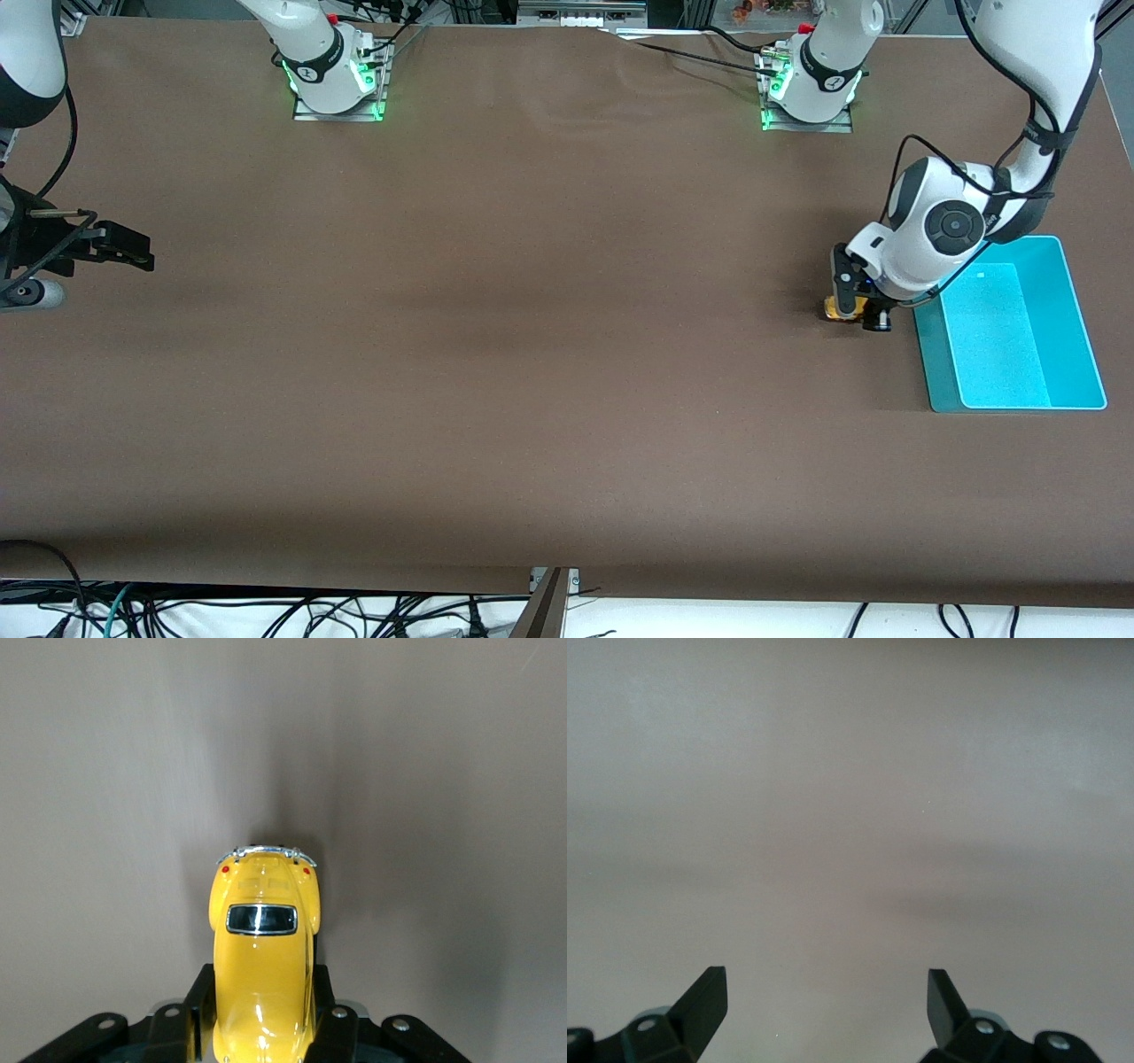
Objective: Wind and store yellow beetle car
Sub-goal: 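Close the left gripper on the yellow car and lift it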
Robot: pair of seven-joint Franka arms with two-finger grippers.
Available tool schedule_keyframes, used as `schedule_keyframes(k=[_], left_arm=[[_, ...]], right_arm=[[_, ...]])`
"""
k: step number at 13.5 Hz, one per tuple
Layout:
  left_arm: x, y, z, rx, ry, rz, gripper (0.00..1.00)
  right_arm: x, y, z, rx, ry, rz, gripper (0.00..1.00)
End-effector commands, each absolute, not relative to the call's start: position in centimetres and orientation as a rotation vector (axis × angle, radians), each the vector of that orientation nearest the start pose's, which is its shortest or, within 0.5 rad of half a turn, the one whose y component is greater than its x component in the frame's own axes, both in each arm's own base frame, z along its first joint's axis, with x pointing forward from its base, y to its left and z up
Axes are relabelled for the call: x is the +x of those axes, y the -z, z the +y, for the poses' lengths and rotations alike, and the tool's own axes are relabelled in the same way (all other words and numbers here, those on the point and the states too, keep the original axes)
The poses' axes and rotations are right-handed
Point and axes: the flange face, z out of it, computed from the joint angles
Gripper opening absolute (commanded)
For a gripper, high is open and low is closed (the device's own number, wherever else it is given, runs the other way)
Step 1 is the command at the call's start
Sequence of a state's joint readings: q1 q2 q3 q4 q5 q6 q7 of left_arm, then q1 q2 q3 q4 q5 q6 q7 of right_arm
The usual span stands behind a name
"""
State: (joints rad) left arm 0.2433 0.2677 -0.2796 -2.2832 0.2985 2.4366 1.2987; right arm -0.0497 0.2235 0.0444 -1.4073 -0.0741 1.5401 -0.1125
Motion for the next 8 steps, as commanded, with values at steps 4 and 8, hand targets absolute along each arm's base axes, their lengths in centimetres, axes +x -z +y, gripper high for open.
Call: schedule_keyframes(k=[4, 8], left_arm=[[56.8, -34.8, -4.2, -2.403, -0.368, 2.128, 0.08], [58.5, -39.3, 2.0, -2.447, -0.544, 2.037, 0.09]], right_arm=[[61.4, -57.2, -1.2, -3.178, -0.14, -0.158, 1.0], [61.5, -57.2, -1.0, -3.177, -0.135, -0.166, 1.0]])
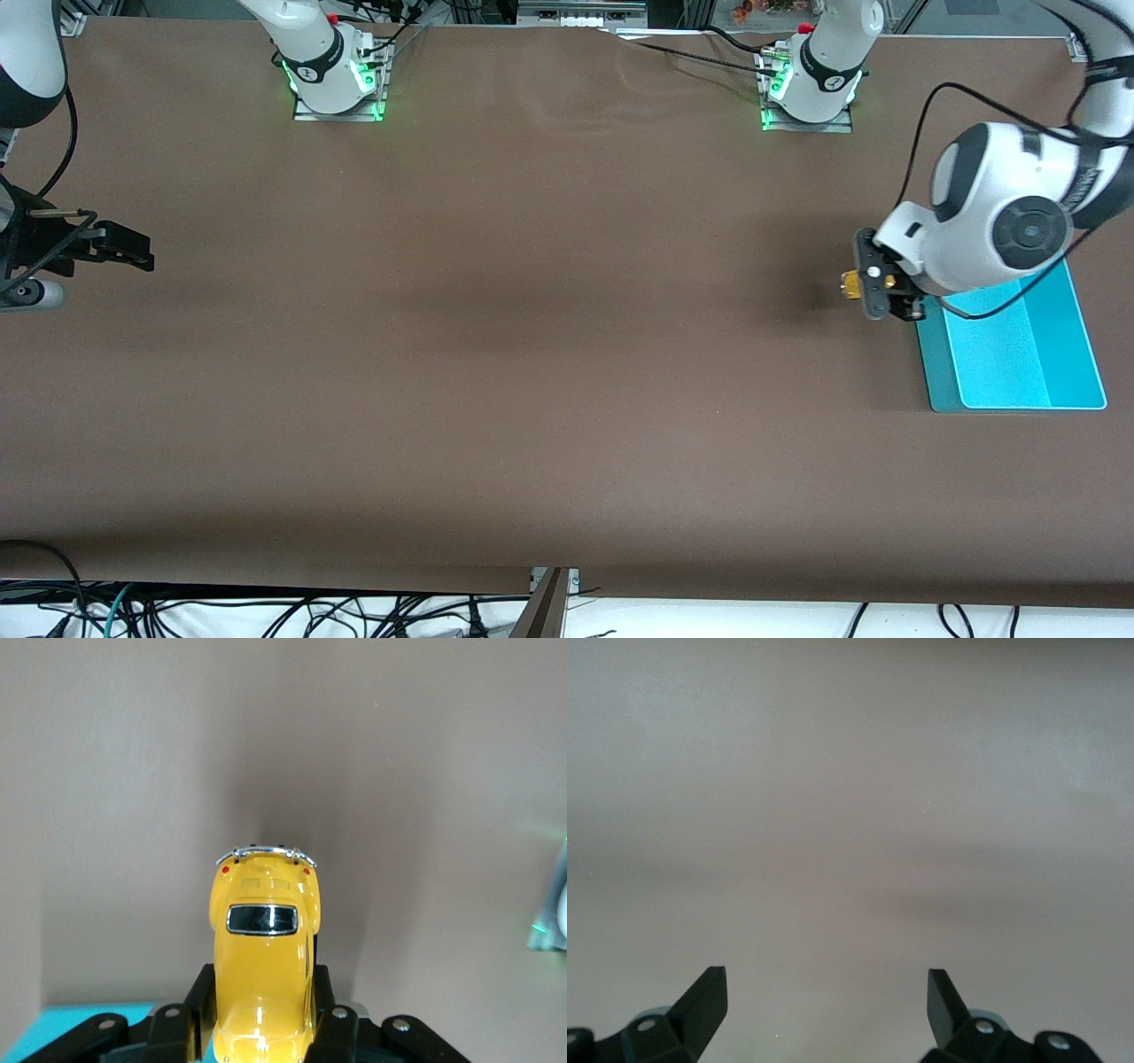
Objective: Wind and store yellow beetle car
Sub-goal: 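Carry the car over the cyan bin and lower it inside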
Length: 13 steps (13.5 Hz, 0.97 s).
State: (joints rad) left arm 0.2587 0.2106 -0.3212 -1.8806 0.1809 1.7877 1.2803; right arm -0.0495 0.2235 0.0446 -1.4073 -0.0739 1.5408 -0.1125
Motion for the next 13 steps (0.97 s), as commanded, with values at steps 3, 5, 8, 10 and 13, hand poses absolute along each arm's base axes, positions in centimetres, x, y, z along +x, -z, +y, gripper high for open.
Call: schedule_keyframes(k=[3, 5, 8, 10, 13], left_arm=[[58.1, -38.8, 10.5, -2.422, -0.623, 1.994, 0.1], [58.1, -36.6, 16.2, -2.408, -0.597, 2.021, 0.1], [57.7, -30.6, 21.1, -2.422, -0.6, 2.043, 0.1], [57.4, -26.5, 23.8, -2.444, -0.542, 2.04, 0.11], [57.5, -22.4, 24.9, -2.427, -0.464, 2.091, 0.13]], right_arm=[[61.4, -57.3, -0.9, -3.178, -0.137, -0.161, 1.0], [61.4, -57.3, -0.9, -3.177, -0.137, -0.163, 1.0], [61.4, -57.3, -0.7, -3.177, -0.137, -0.17, 1.0], [61.4, -57.3, -0.6, -3.176, -0.137, -0.173, 1.0], [61.4, -57.3, -0.8, -3.177, -0.135, -0.171, 1.0]])
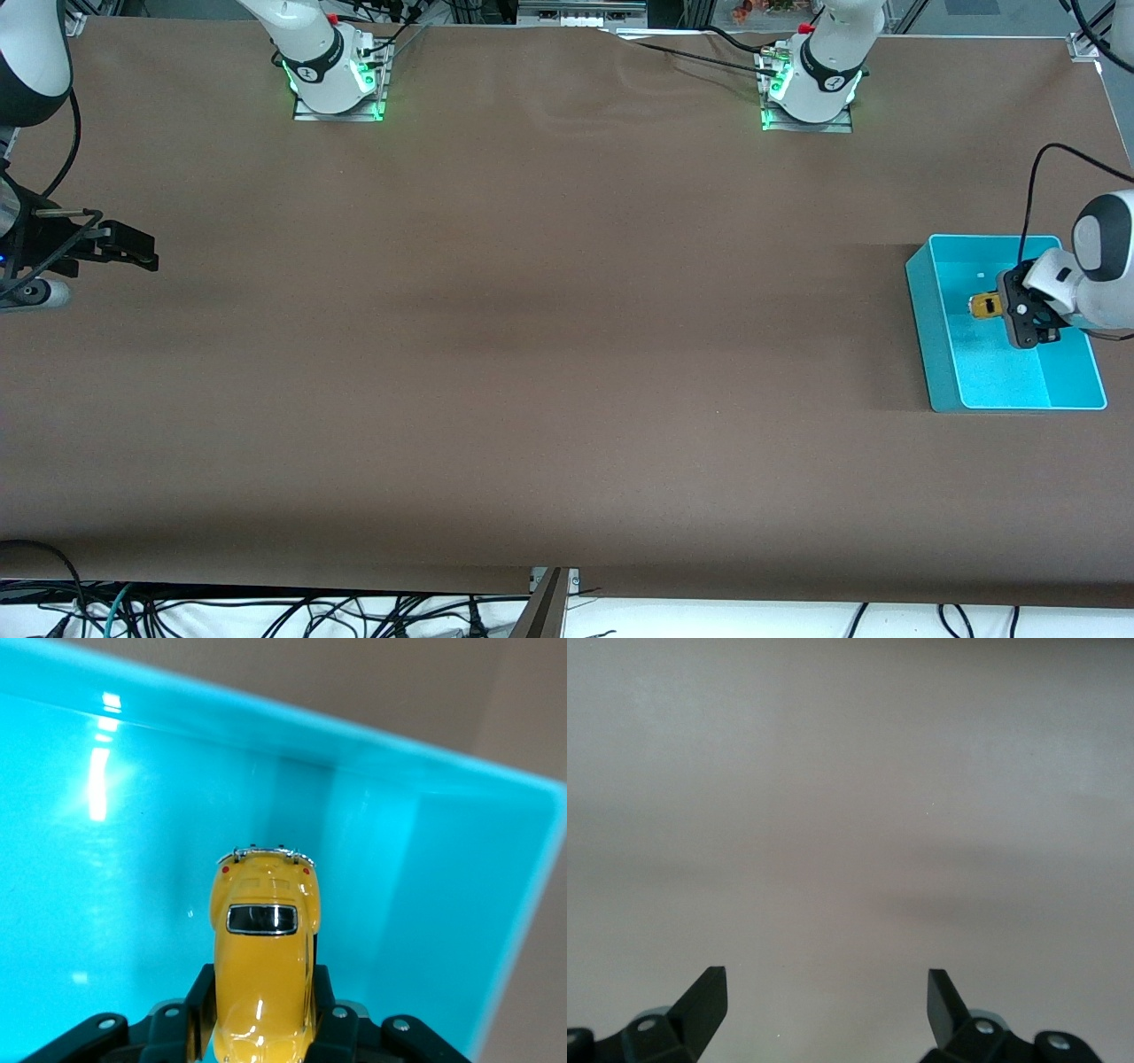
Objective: Wind and store yellow beetle car
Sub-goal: 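Carry the car over the cyan bin and lower it inside, then open the left gripper to release the car in the bin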
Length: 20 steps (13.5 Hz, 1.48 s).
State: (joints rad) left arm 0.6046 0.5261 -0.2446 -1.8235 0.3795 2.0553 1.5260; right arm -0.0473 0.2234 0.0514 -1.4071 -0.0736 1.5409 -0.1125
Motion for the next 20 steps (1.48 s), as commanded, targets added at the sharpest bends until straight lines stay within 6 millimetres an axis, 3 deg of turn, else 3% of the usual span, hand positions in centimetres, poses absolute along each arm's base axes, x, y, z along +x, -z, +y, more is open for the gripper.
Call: schedule_keyframes(k=[1, 2, 3, 4, 5, 6, 9, 11, 14, 16, 18, 20], left_arm=[[57.6, -21.6, 24.9, -2.421, -0.445, 2.102, 0.18], [57.5, -21.4, 25.0, -2.417, -0.443, 2.109, 0.3], [57.5, -21.5, 25.0, -2.418, -0.441, 2.107, 0.49], [57.6, -21.7, 25.0, -2.415, -0.439, 2.106, 0.93], [57.6, -21.8, 25.0, -2.415, -0.44, 2.105, 1.0], [57.7, -22.1, 24.9, -2.415, -0.444, 2.105, 1.0], [58.1, -26.1, 23.8, -2.388, -0.471, 2.108, 1.0], [58.5, -30.1, 21.7, -2.379, -0.487, 2.114, 1.0], [59.8, -39.2, 16.2, -2.34, -0.536, 2.111, 1.0], [60.7, -43.6, 12.4, -2.429, -0.558, 2.03, 1.0], [60.8, -46.3, 8.6, -2.6, -0.542, 1.875, 1.0], [60.8, -47.2, 4.5, -2.742, -0.519, 1.694, 1.0]], right_arm=[[61.4, -57.3, -0.8, -3.177, -0.135, -0.171, 1.0], [61.4, -57.3, -0.8, -3.177, -0.137, -0.168, 1.0], [61.4, -57.3, -0.8, -3.176, -0.135, -0.168, 1.0], [61.4, -57.3, -0.8, -3.177, -0.135, -0.168, 1.0], [61.4, -57.3, -0.8, -3.177, -0.135, -0.168, 1.0], [61.4, -57.3, -0.9, -3.177, -0.135, -0.166, 1.0], [61.4, -57.3, -1.0, -3.177, -0.135, -0.163, 1.0], [61.4, -57.3, -1.0, -3.177, -0.135, -0.163, 1.0], [61.4, -57.3, -1.0, -3.177, -0.138, -0.163, 1.0], [61.4, -57.3, -1.0, -3.177, -0.138, -0.168, 1.0], [61.4, -57.3, -0.7, -3.179, -0.137, -0.166, 1.0], [61.4, -57.3, -1.0, -3.18, -0.14, -0.154, 1.0]])
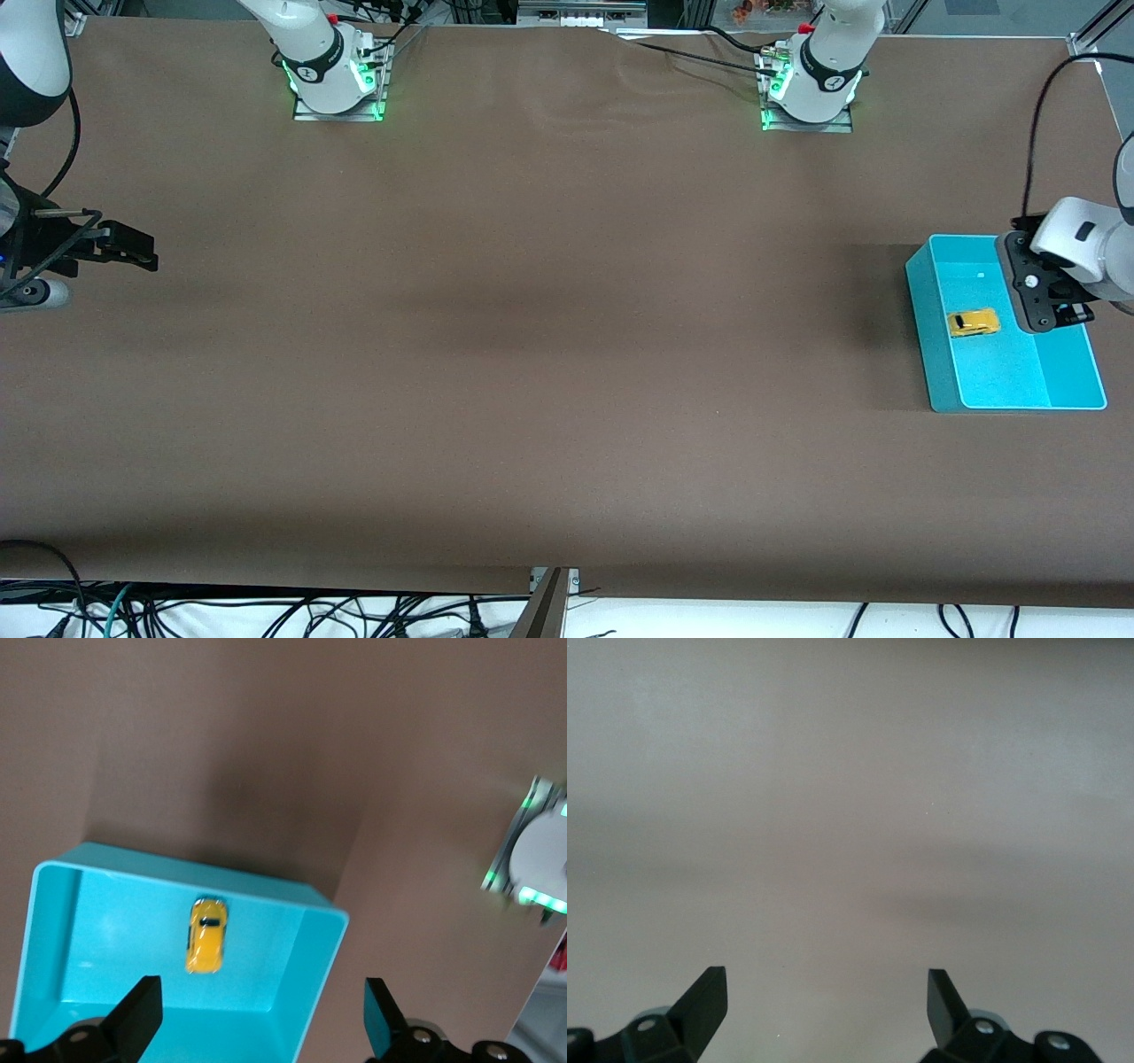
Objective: Wind and store yellow beetle car
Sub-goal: 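Open the left gripper to release the car in the bin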
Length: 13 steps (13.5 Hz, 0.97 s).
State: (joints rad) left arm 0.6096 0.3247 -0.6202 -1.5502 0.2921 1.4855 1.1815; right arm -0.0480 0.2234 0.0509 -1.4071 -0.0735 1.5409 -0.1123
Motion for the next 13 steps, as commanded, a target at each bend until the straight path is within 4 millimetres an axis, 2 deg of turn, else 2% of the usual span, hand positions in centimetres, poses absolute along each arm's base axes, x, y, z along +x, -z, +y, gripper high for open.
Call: schedule_keyframes(k=[1, 4, 5, 7, 9, 10, 11, 12, 13], left_arm=[[60.8, -47.7, 2.7, -2.768, -0.505, 1.629, 1.0], [60.8, -49.7, -0.7, -2.947, -0.438, 1.427, 1.0], [60.7, -50.7, -2.8, -2.982, -0.434, 1.331, 1.0], [60.3, -52.6, -5.6, -3.026, -0.427, 1.179, 1.0], [59.9, -53.4, -8.0, -3.092, -0.418, 1.011, 1.0], [59.5, -53.6, -9.7, -3.15, -0.429, 0.954, 1.0], [58.5, -55.0, -12.6, -3.137, -0.398, 0.906, 1.0], [57.6, -56.7, -13.6, -3.113, -0.345, 0.786, 1.0], [57.0, -57.3, -15.0, -3.096, -0.292, 0.693, 1.0]], right_arm=[[61.4, -57.3, -1.2, -3.18, -0.138, -0.146, 1.0], [61.5, -57.2, -1.4, -3.181, -0.135, -0.137, 1.0], [61.5, -57.2, -1.4, -3.181, -0.135, -0.134, 1.0], [61.4, -57.2, -1.6, -3.18, -0.138, -0.129, 1.0], [61.4, -57.2, -1.5, -3.181, -0.138, -0.137, 1.0], [61.4, -57.2, -1.5, -3.181, -0.138, -0.142, 1.0], [61.4, -57.2, -1.4, -3.18, -0.138, -0.144, 1.0], [61.4, -57.2, -1.5, -3.18, -0.138, -0.144, 1.0], [61.4, -57.2, -1.5, -3.18, -0.138, -0.144, 1.0]])
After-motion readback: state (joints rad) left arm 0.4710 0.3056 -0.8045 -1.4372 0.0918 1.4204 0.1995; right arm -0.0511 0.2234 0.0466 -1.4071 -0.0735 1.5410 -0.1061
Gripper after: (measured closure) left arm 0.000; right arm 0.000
